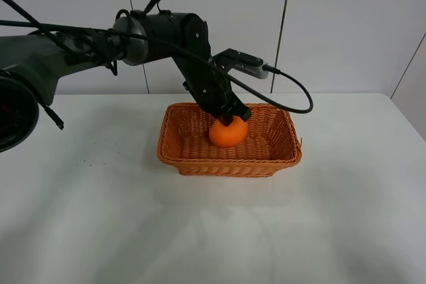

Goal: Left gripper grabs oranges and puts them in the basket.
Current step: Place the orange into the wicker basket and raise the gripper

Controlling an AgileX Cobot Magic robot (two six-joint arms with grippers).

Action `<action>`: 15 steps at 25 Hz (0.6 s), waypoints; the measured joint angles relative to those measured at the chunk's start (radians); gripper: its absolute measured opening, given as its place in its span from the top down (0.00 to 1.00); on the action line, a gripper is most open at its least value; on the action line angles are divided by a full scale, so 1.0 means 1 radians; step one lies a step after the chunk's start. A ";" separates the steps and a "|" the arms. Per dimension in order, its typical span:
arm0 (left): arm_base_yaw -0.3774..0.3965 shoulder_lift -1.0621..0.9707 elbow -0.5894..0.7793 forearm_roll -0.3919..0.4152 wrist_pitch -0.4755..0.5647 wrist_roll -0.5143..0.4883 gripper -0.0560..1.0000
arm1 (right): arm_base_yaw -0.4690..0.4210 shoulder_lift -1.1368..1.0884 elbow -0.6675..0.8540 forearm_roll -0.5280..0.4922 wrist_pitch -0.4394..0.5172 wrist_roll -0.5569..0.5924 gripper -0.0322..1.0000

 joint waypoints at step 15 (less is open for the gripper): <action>0.000 0.066 -0.006 0.015 -0.013 0.000 0.80 | 0.000 0.000 0.000 0.000 0.000 0.000 0.30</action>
